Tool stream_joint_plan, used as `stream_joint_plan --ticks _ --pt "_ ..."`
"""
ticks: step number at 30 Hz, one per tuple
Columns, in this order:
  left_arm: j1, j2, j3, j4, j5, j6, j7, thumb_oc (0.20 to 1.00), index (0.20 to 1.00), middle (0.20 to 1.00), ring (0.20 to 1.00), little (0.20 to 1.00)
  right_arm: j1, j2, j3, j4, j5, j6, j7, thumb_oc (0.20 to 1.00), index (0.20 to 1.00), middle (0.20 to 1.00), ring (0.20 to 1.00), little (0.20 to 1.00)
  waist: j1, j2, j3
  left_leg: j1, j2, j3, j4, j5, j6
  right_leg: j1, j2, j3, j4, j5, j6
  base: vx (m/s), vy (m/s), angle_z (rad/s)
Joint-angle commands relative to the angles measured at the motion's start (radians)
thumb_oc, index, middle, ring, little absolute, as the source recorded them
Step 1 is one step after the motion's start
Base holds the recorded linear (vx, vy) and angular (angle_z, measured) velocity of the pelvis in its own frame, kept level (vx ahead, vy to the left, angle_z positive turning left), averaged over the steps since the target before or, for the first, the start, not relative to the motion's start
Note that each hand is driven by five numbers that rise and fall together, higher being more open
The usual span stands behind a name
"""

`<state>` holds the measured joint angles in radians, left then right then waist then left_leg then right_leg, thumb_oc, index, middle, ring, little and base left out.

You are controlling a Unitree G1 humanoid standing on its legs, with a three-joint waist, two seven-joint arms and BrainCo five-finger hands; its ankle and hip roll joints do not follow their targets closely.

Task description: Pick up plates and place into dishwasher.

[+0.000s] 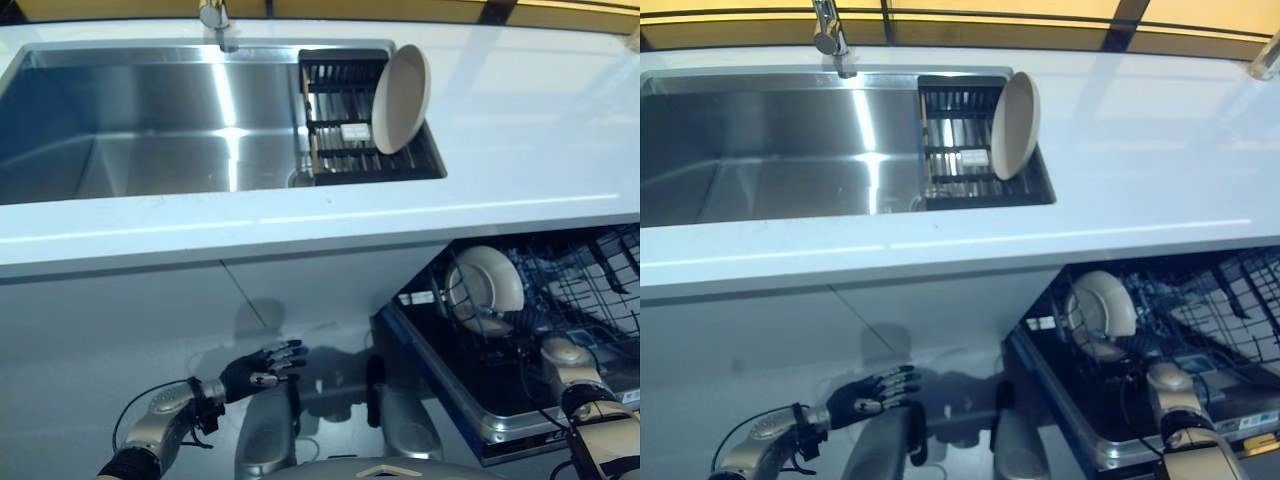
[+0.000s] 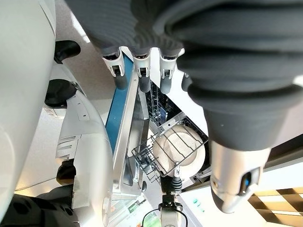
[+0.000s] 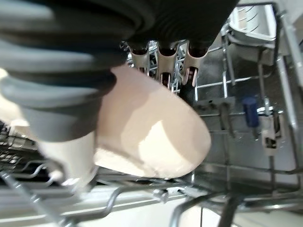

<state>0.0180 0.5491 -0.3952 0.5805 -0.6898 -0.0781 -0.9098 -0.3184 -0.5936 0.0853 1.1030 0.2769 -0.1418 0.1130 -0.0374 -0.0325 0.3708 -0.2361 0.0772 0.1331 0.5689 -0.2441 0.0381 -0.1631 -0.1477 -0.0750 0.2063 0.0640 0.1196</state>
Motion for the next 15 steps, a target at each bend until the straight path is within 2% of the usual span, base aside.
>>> stream_joint_plan --ticks 1,9,15 --pt "0.032 -0.017 -0.027 -0.081 -0.036 -0.045 -0.007 1.0 1.0 1.0 1.0 1.0 -0.04 -0.057 -0.026 0.013 0.002 -0.002 -0.04 1.0 1.0 1.0 1.0 1.0 0.024 0.018 -0.026 0.067 0.01 0.028 -0.126 0.021 0.012 -0.048 -0.048 0.034 0.061 0.041 0.062 0.0 0.0 0.0" --pt "0.049 -0.028 -0.025 -0.072 -0.041 -0.063 -0.009 1.0 1.0 1.0 1.0 1.0 -0.011 -0.072 -0.071 0.004 0.056 -0.015 -0.055 1.0 1.0 1.0 1.0 1.0 0.014 0.015 -0.043 0.095 0.007 0.037 -0.145 0.018 0.013 -0.037 -0.046 0.041 0.057 0.038 0.062 0.01 0.019 -0.03" --pt "0.07 -0.042 -0.002 -0.066 -0.038 -0.065 -0.009 1.0 1.0 1.0 1.0 1.0 0.053 -0.061 -0.152 -0.049 0.181 -0.033 -0.058 1.0 1.0 1.0 1.0 1.0 -0.001 0.003 -0.063 0.128 0.005 0.045 -0.168 0.012 0.017 -0.026 -0.04 0.05 0.052 0.045 0.066 0.02 0.018 -0.07"
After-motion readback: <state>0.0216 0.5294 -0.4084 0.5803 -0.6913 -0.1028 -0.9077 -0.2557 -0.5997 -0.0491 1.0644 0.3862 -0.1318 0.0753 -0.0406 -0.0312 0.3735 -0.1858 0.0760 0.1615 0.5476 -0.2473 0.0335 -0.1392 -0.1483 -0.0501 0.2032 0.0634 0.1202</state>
